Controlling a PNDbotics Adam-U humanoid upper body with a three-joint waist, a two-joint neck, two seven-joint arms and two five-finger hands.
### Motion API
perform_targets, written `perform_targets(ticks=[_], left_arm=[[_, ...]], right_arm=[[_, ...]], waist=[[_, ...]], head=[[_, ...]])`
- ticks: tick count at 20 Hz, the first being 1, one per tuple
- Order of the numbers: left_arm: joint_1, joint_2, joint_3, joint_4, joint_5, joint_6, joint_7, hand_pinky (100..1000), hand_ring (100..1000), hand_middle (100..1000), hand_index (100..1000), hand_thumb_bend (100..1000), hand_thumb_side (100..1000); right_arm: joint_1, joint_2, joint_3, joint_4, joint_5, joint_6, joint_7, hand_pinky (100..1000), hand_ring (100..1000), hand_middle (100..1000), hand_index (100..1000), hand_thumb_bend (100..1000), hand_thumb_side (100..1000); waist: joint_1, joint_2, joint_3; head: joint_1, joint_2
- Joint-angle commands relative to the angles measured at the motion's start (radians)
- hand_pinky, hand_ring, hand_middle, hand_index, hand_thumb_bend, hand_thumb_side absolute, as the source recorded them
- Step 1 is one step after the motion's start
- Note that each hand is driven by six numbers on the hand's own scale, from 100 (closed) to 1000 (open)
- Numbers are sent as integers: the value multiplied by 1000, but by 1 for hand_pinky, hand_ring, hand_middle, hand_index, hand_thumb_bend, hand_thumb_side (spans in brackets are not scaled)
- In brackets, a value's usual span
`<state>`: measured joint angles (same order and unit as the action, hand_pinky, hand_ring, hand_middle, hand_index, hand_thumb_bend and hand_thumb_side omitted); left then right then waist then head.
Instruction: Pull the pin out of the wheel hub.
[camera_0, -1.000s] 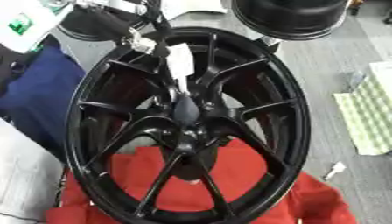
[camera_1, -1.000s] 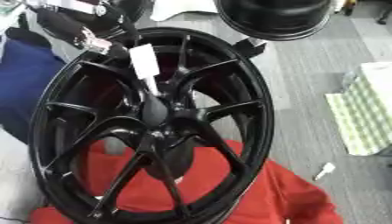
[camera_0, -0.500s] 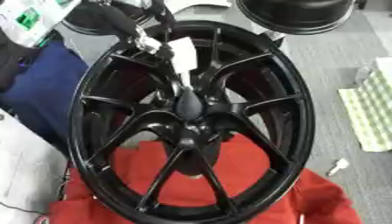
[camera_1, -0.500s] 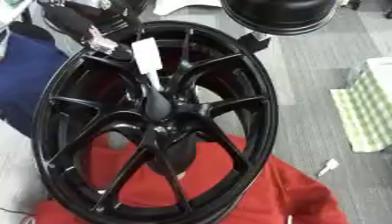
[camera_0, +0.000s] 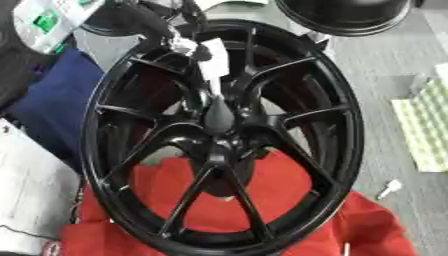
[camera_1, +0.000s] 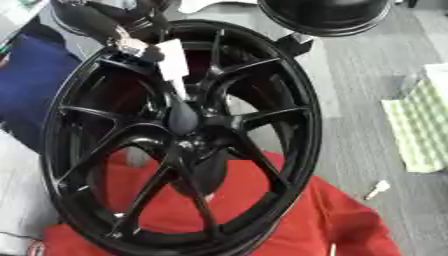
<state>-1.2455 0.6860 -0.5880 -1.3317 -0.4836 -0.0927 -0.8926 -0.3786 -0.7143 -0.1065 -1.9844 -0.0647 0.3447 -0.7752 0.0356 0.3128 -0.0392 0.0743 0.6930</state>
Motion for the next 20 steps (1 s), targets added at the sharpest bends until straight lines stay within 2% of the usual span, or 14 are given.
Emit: perform_targets(ticks=[1,9,20], left_arm=[[-30,9,4,0,-10,5,-5,926,928,821,915,454,1000],[-40,-8,-4,27,-57,-7,-9,920,929,824,908,519,1000],[-54,-41,-13,68,-93,-21,-7,911,920,817,899,502,1000]], right_arm=[[-11,-16,-16,-16,-5,125,-132,709,548,495,644,100,271],[-13,-12,-19,-16,-10,120,-132,708,546,494,642,100,284],[-13,-10,-19,-16,-17,117,-132,709,545,493,642,100,287]], waist=[[-2,-15,1],[-1,-11,1],[-4,-7,-1]], head=[[6,6],[14,12],[25,14]])
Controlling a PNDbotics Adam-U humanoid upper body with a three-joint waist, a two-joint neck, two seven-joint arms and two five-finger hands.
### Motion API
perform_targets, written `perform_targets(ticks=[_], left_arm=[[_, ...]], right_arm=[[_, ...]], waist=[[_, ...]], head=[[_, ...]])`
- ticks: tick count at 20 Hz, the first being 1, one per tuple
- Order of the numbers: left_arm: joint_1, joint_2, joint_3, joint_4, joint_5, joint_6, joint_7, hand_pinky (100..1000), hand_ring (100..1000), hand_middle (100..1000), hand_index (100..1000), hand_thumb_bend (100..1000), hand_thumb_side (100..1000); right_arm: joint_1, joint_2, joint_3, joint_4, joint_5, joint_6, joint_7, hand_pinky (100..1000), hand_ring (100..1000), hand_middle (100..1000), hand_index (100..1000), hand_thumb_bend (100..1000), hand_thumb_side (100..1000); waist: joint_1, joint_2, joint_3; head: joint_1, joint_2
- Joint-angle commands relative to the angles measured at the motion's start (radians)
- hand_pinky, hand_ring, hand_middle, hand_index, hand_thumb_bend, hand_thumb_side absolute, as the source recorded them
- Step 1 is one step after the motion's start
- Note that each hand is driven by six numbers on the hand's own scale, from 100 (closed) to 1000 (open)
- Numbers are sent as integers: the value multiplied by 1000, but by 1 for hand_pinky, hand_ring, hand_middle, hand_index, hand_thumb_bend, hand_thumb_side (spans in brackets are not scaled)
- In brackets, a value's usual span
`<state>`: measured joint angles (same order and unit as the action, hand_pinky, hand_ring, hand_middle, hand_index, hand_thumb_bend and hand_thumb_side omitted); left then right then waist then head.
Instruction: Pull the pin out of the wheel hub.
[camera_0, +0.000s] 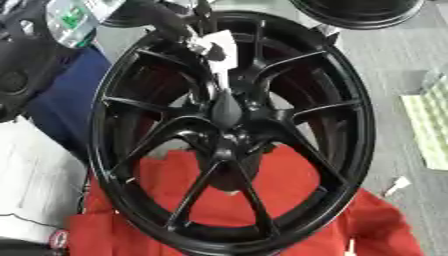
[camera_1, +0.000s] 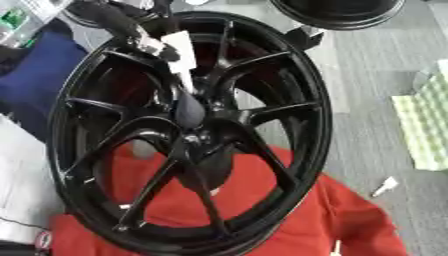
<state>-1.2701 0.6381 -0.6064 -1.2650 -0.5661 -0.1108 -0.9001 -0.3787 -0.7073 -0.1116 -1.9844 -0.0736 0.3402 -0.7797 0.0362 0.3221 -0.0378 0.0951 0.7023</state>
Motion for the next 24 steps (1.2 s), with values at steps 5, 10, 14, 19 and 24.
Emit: perform_targets(ticks=[5,10,14,19,24], left_arm=[[-33,-7,3,19,-29,-2,3,910,914,813,892,504,1000],[-38,-19,-2,35,-59,-6,7,907,909,808,884,517,1000],[-40,-27,-1,49,-72,-6,13,898,892,789,865,498,1000],[-44,-27,3,47,-59,9,12,873,849,731,818,445,1000],[-48,-27,11,36,-30,56,33,843,773,571,713,317,1000]], right_arm=[[-13,-13,-14,-16,-10,119,-127,708,545,493,642,100,288],[-14,-13,-15,-16,-10,116,-127,709,545,493,642,100,290],[-13,-10,-17,-16,-11,114,-127,709,545,493,642,100,292],[-10,-6,-23,-16,-11,109,-127,708,545,493,642,100,297],[-7,-2,-26,-16,-12,109,-127,708,545,493,642,100,299]], waist=[[-6,-15,-5],[-5,-13,-6],[-3,-12,-6],[0,-10,-4],[1,-10,-4]], head=[[9,2],[11,3],[11,2],[10,2],[10,0]])
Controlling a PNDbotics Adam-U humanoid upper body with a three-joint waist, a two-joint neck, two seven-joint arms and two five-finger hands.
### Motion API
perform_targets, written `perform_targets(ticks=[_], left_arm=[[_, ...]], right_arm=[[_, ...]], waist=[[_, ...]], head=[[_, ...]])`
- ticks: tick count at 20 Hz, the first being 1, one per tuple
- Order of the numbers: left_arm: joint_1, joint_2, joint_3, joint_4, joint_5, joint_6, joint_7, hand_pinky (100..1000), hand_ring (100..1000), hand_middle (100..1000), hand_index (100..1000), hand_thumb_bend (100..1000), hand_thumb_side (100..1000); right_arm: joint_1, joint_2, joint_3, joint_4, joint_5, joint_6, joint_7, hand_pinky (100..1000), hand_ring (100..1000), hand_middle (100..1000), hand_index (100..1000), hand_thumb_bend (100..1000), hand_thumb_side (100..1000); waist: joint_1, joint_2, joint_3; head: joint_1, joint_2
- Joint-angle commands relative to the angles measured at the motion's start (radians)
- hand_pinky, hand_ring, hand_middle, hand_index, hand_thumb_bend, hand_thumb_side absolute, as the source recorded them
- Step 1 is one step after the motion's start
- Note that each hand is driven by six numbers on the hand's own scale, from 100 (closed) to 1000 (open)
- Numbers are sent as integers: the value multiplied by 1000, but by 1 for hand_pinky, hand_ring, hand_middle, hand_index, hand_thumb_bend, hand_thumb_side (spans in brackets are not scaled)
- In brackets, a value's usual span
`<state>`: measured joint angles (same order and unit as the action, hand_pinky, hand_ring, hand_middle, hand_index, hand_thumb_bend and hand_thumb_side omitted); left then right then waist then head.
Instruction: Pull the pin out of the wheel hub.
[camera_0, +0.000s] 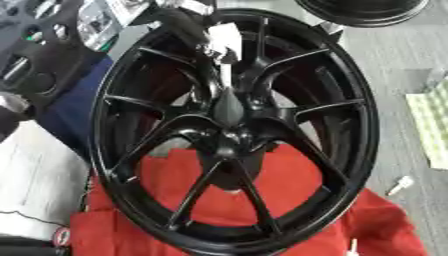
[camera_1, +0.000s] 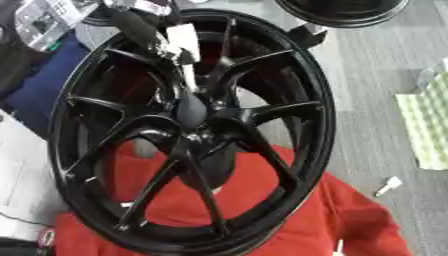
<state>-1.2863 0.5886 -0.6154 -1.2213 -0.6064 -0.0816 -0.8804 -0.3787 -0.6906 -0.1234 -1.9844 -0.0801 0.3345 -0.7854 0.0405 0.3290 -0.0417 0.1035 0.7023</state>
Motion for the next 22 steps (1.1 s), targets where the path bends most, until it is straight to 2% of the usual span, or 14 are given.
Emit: perform_targets(ticks=[1,3,5,8,10,11,12,13,18,22], left_arm=[[-33,23,21,-11,20,39,19,838,759,544,689,289,1000],[-34,23,21,-16,35,60,28,818,716,487,632,204,974],[-34,24,22,-22,48,80,36,795,668,440,584,107,877],[-34,27,22,-35,82,105,43,751,611,403,548,100,582],[-35,29,21,-42,101,121,45,738,594,388,533,100,454],[-36,29,20,-46,109,127,43,735,591,386,530,100,347],[-36,31,19,-51,115,131,39,734,591,386,530,100,314],[-35,34,17,-55,117,133,33,728,582,378,524,100,213],[-35,37,14,-66,98,140,1,701,551,341,490,130,229],[-33,36,12,-62,81,143,-20,665,495,276,524,118,227]], right_arm=[[-5,-18,-15,-16,-7,115,-122,708,545,493,642,100,300],[-4,-15,-18,-16,-8,115,-122,708,545,493,642,100,302],[-4,-15,-20,-16,-9,115,-122,708,545,493,642,100,303],[-4,-16,-21,-16,-9,116,-122,709,545,494,642,100,304],[-5,-15,-22,-16,-8,115,-122,709,546,494,642,100,305],[-6,-15,-22,-16,-8,115,-122,709,546,494,642,100,308],[-6,-14,-23,-16,-7,114,-122,709,546,494,642,100,310],[-6,-14,-23,-16,-7,114,-122,709,547,495,643,100,314],[-9,-11,-26,-16,-3,109,-122,710,547,496,643,100,320],[-8,-10,-26,-16,-2,110,-122,711,548,496,643,100,324]], waist=[[-4,-16,-1],[-3,-16,-1],[-4,-15,-1],[-5,-16,-1],[-5,-16,-1],[-5,-17,-1],[-5,-17,-1],[-6,-17,-1],[-7,-19,-1],[-8,-19,-1]], head=[[2,-1],[3,-2],[3,-1],[2,-1],[3,-1],[3,-1],[3,-1],[2,-2],[3,-3],[4,-4]])
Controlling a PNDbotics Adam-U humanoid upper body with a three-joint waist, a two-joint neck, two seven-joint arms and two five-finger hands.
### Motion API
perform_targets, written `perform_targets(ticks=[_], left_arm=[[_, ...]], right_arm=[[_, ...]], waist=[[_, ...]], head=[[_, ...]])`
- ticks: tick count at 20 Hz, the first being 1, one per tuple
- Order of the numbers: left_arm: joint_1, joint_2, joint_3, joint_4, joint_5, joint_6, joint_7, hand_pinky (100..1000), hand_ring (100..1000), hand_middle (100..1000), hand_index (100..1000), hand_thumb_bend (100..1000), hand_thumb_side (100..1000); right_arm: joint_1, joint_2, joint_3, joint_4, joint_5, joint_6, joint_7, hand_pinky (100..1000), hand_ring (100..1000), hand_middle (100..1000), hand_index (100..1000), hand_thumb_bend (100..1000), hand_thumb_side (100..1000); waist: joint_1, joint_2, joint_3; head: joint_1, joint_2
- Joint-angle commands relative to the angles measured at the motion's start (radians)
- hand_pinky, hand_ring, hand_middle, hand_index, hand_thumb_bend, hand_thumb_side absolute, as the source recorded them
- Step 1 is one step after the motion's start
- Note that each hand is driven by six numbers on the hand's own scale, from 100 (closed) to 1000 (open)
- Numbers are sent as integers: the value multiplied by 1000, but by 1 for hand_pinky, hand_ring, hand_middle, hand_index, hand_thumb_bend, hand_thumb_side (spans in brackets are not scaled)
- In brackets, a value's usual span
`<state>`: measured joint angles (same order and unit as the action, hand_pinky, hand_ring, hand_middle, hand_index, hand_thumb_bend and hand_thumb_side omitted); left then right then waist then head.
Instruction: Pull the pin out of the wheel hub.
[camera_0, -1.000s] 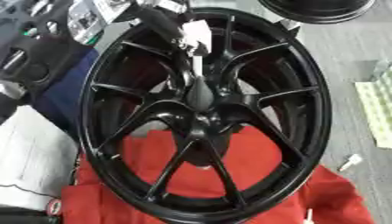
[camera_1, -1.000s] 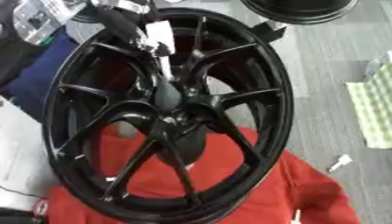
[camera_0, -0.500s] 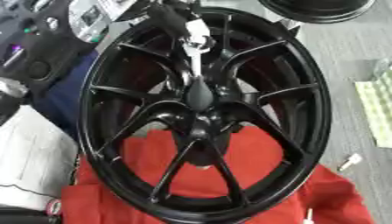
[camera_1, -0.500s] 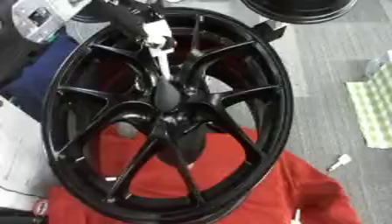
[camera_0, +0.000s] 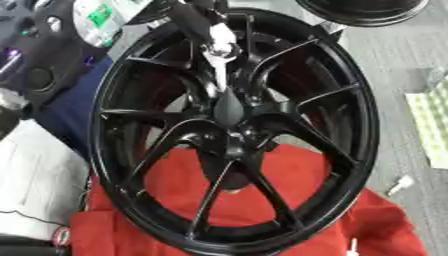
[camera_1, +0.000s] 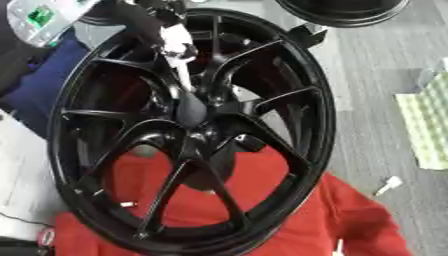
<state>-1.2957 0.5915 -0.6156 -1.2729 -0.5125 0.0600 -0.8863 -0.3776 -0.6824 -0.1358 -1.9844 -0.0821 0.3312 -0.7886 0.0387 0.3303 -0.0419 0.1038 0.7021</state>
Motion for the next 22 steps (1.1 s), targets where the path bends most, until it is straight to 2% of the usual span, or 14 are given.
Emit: perform_targets(ticks=[1,2,4,10,11,16,18,22], left_arm=[[-22,34,12,-10,-13,0,-17,662,485,256,527,140,214],[-20,34,10,-8,-12,-1,-19,662,485,256,527,125,223],[-19,36,5,-8,-10,-8,-20,650,444,201,499,149,222],[-18,37,2,-7,-10,-15,-21,650,444,201,499,149,222],[-18,38,2,-9,-8,-17,-21,640,392,148,407,211,224],[-14,66,1,-38,22,-52,-21,632,385,166,409,265,217],[-12,77,1,-54,31,-64,-21,631,368,147,394,310,209],[-11,96,9,-82,49,-73,-21,632,331,101,394,317,212]], right_arm=[[-9,-18,-15,-16,1,113,-118,711,548,497,644,100,327],[-9,-18,-16,-16,1,113,-118,711,548,497,644,100,327],[-8,-17,-17,-16,4,115,-118,711,548,497,644,100,330],[-9,-16,-17,-16,8,118,-118,711,548,497,644,100,330],[-9,-15,-17,-16,8,118,-118,712,548,497,643,100,344],[-8,-14,-18,-16,6,120,-118,712,548,497,643,100,353],[-8,-13,-20,-16,8,120,-118,712,548,497,643,100,355],[-8,-13,-21,-16,10,121,-118,713,548,498,643,100,360]], waist=[[-7,-20,0],[-7,-20,-1],[-7,-19,-1],[-8,-19,-1],[-8,-18,0],[-13,-19,2],[-14,-20,3],[-16,-23,4]], head=[[5,-3],[6,-3],[7,-2],[8,-2],[9,-1],[9,0],[9,1],[9,0]])
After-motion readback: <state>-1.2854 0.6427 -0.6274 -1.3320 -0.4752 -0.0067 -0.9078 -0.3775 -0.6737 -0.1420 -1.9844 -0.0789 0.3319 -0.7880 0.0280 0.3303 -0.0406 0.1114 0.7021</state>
